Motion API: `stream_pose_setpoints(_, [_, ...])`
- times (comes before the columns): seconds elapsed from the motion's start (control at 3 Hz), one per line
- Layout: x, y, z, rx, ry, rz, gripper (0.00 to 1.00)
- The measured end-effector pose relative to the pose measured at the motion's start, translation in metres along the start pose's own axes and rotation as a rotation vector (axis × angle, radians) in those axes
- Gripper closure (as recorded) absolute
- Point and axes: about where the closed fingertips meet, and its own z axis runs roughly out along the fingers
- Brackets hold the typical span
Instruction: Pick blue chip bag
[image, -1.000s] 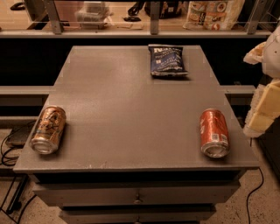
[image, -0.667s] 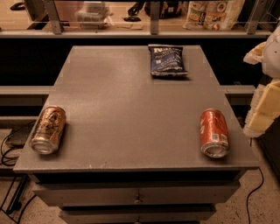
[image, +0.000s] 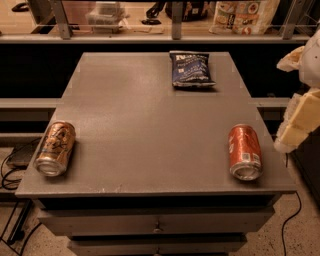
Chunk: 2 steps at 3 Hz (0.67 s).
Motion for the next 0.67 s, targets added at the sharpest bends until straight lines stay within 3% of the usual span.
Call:
stream_pose_setpoints(0.33, [-0.029, -0.041, 0.019, 0.021, -0.242, 0.056, 0.00])
stream_pose_setpoints(0.67, [-0.055, -0.071, 0.037, 0.011, -0.376, 0.092, 0.00])
